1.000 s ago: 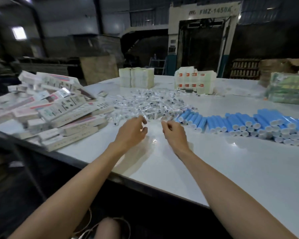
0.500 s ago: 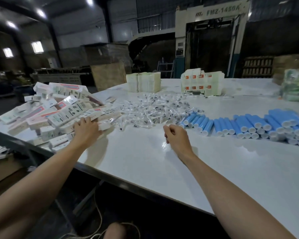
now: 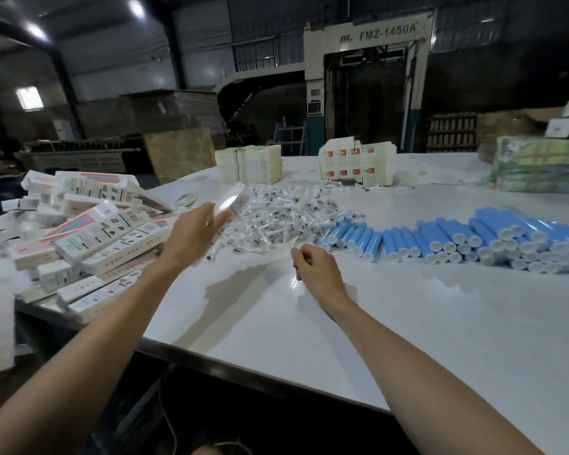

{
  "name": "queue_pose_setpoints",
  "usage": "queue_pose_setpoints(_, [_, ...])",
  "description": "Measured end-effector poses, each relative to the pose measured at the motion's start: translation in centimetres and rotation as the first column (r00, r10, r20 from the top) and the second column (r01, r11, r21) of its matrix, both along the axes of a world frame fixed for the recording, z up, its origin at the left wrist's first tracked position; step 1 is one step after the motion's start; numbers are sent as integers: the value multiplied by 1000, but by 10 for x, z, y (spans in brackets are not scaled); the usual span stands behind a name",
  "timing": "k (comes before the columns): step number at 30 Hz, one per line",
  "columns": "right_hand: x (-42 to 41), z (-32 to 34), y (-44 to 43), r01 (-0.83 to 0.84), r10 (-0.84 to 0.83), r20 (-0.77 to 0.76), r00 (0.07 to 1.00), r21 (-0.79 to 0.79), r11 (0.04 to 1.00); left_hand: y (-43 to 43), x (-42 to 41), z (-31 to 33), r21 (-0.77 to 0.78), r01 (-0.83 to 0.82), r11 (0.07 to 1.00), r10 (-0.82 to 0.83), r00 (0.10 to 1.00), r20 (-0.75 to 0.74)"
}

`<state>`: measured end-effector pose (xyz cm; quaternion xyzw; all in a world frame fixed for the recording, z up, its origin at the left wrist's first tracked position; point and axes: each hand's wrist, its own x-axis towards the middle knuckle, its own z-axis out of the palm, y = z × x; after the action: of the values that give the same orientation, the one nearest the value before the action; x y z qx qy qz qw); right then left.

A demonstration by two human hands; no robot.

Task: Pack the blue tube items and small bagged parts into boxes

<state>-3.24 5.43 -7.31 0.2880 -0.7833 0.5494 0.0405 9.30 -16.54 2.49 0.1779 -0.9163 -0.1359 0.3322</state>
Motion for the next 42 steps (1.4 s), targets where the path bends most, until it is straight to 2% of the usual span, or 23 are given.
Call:
queue_pose_setpoints(2, [-3, 3, 2, 102, -95, -93, 991, 71, 992, 22, -16, -3, 218, 141, 966, -118, 986, -114])
queue_pose_setpoints(3, [-8, 6, 5, 163, -144, -161, 976, 114, 980, 32, -24, -6, 338, 213, 917, -162, 972, -172])
queue_pose_setpoints(5, [-21, 13, 15, 269, -218, -259, 941, 179, 946, 52, -39, -16, 528, 322, 786, -228, 944, -238])
queue_pose_setpoints(7, [-39, 16, 29, 362, -252, -350, 902, 297, 883, 68, -54, -31, 684, 398, 612, -270, 917, -293])
queue_pose_setpoints(8, [-48, 17, 38, 402, -243, -393, 887, 397, 825, 74, -61, -38, 736, 427, 526, -282, 904, -322])
queue_pose_setpoints(10, [-62, 12, 54, 441, -209, -435, 876, 544, 714, 85, -76, -50, 777, 471, 418, -310, 878, -365])
queue_pose_setpoints(14, [-70, -3, 73, 506, -145, -524, 839, 656, 559, 106, -96, -60, 816, 549, 182, -329, 816, -476])
queue_pose_setpoints(17, [-66, -1, 74, 541, -65, -589, 806, 685, 488, 114, -104, -65, 813, 572, 106, -360, 785, -505])
queue_pose_setpoints(20, [-56, 8, 77, 571, -111, -595, 796, 679, 460, 116, -106, -75, 813, 575, 88, -397, 769, -501])
queue_pose_setpoints(23, [-43, 14, 87, 570, -162, -557, 815, 716, 404, 112, -105, -81, 799, 596, 82, -428, 745, -512])
queue_pose_setpoints(27, [-38, 22, 108, 526, -209, -483, 850, 763, 375, 114, -100, -80, 794, 607, 25, -488, 701, -520])
queue_pose_setpoints(31, [-44, 28, 109, 466, -254, -392, 884, 780, 418, 119, -99, -79, 803, 595, 38, -507, 704, -497])
queue_pose_setpoints(35, [-49, 8, 103, 504, -272, -425, 863, 755, 419, 119, -98, -80, 827, 554, 94, -482, 752, -449])
queue_pose_setpoints(36, [-52, 7, 103, 496, -290, -404, 867, 745, 446, 119, -97, -80, 831, 547, 106, -479, 760, -439])
queue_pose_setpoints(37, [-55, 10, 103, 473, -330, -345, 879, 720, 508, 119, -96, -81, 832, 543, 111, -478, 764, -435])
queue_pose_setpoints(39, [-60, 28, 106, 424, -412, -161, 897, 575, 699, 119, -94, -80, 833, 543, 109, -481, 762, -434])
queue_pose_setpoints(41, [-61, 53, 109, 359, -387, 71, 919, 251, 899, 120, -92, -78, 825, 555, 105, -495, 749, -441])
queue_pose_setpoints(42, [-59, 65, 110, 313, -315, 161, 935, 37, 949, 121, -91, -77, 822, 560, 103, -496, 745, -446])
